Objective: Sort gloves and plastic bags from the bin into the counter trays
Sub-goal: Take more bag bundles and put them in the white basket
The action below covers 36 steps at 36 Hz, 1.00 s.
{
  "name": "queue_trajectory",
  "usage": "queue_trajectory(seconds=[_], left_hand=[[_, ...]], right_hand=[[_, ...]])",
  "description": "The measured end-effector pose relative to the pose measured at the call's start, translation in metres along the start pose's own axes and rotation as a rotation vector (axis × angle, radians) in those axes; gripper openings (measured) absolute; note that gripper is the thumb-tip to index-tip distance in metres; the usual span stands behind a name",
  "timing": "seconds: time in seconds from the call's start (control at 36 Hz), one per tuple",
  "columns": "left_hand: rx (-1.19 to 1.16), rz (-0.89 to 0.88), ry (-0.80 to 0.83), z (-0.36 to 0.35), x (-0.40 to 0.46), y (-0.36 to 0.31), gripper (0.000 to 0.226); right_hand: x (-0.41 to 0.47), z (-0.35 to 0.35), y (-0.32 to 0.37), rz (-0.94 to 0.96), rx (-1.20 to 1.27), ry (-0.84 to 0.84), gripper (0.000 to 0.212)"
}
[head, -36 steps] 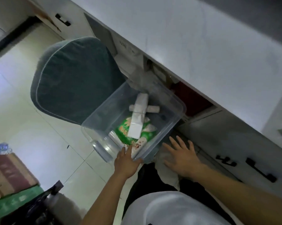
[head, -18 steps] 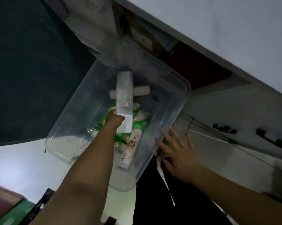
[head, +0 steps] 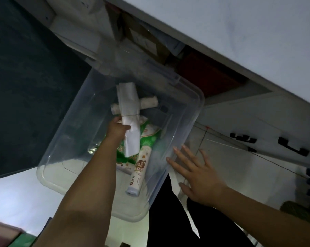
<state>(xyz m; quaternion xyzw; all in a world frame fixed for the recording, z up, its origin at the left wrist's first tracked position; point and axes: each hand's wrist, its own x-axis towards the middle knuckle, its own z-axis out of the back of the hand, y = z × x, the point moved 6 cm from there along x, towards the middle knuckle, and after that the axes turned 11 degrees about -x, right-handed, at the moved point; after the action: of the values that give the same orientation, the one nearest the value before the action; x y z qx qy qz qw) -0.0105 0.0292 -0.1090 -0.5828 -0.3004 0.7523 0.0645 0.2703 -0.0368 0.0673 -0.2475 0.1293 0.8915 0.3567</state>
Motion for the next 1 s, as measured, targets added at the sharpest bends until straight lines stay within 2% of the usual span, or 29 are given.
queue_trajectory(seconds=[0.19, 0.31, 0.39, 0.44, 0.53, 0.61, 0.72, 0.81, 0.89, 1.0], left_hand=[[-0.032, -0.041, 0.002, 0.016, -0.077, -0.020, 0.052], [-0.135, -0.095, 0.025, 0.018, -0.148, -0.037, 0.050], [-0.226, -0.154, 0.085, 0.009, -0.208, -0.056, 0.046], [-0.288, -0.191, 0.131, -0.001, -0.249, -0.072, 0.044], [-0.336, -0.260, 0.213, -0.024, -0.306, -0.098, 0.041], [-0.308, -0.366, 0.278, -0.053, -0.354, -0.126, 0.040], [-0.318, -0.477, 0.330, -0.092, -0.410, -0.157, 0.048], [-0.282, -0.544, 0.383, -0.133, -0.448, -0.171, 0.053], [-0.241, -0.578, 0.450, -0.182, -0.478, -0.178, 0.054], [-0.140, -0.601, 0.492, -0.249, -0.506, -0.188, 0.046]], right_hand=[[0.003, 0.004, -0.006, 0.043, 0.038, 0.130, 0.081], [0.004, 0.041, -0.018, -0.043, 0.163, 0.122, 0.084], [0.000, 0.087, -0.030, -0.113, 0.440, 0.056, 0.086], [-0.008, 0.120, -0.038, -0.154, 0.754, 0.011, 0.085], [-0.030, 0.168, -0.054, -0.140, 1.212, -0.062, 0.063], [-0.062, 0.201, -0.081, -0.131, 1.429, -0.159, 0.049], [-0.114, 0.224, -0.133, -0.173, 1.698, -0.234, 0.052], [-0.154, 0.240, -0.173, -0.049, 1.772, -0.239, 0.060], [-0.190, 0.247, -0.204, 0.107, 1.710, -0.235, 0.059], [-0.227, 0.235, -0.245, 0.138, 1.689, -0.279, 0.061]])
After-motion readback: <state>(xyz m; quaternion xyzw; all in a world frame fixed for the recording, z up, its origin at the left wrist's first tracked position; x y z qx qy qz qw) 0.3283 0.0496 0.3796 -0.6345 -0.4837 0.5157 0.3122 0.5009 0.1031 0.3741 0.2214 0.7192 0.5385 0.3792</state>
